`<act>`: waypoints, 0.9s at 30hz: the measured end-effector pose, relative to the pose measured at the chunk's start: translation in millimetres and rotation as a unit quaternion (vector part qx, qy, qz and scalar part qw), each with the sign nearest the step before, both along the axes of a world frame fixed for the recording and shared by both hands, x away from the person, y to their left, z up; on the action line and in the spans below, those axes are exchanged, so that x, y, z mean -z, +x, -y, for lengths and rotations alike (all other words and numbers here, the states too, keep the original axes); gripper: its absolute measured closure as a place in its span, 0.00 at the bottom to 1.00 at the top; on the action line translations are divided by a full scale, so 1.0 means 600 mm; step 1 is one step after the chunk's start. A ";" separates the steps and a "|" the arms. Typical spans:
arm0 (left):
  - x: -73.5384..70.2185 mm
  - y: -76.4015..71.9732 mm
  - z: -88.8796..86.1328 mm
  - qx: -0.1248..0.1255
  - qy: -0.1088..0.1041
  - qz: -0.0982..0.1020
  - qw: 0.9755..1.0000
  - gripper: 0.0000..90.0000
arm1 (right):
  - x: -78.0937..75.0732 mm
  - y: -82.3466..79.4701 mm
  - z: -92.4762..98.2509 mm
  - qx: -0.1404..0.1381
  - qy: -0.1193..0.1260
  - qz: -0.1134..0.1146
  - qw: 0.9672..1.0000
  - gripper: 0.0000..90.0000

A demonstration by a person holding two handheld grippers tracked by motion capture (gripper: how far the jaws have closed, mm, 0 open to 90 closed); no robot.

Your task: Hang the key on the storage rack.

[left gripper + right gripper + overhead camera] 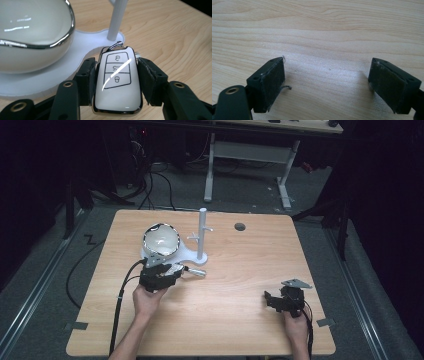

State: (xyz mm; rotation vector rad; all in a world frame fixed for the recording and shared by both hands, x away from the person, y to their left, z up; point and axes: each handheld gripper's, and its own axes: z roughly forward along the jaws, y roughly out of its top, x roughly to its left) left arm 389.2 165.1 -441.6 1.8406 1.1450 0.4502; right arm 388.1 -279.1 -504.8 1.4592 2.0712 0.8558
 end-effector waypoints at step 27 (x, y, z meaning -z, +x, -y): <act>-0.118 0.017 -0.006 0.000 -0.011 0.071 0.997 0.56 | 0.000 0.000 0.000 0.000 -0.001 0.000 1.000 0.15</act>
